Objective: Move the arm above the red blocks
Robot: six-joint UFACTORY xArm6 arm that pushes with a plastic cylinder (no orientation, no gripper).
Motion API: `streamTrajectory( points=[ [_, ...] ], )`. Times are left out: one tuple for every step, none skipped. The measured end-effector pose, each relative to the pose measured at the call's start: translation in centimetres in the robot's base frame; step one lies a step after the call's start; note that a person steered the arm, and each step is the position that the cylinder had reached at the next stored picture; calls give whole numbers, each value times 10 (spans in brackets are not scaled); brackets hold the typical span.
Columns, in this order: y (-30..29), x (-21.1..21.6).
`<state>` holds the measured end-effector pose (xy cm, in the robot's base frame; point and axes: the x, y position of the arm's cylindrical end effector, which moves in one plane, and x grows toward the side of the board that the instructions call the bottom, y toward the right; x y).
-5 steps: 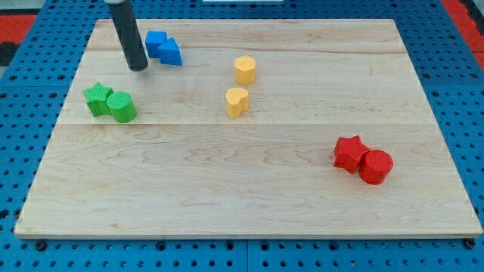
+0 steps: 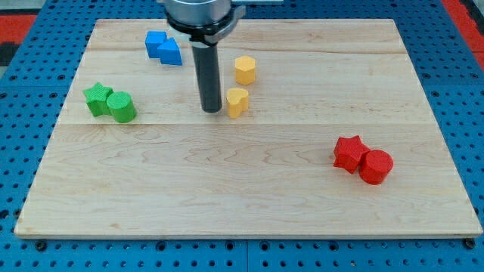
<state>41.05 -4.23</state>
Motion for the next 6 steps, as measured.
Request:
streamTrajectory(
  points=[
    [-11,10],
    [27,21],
    [69,48],
    [107,45],
    [194,23],
    [242,46]
  ],
)
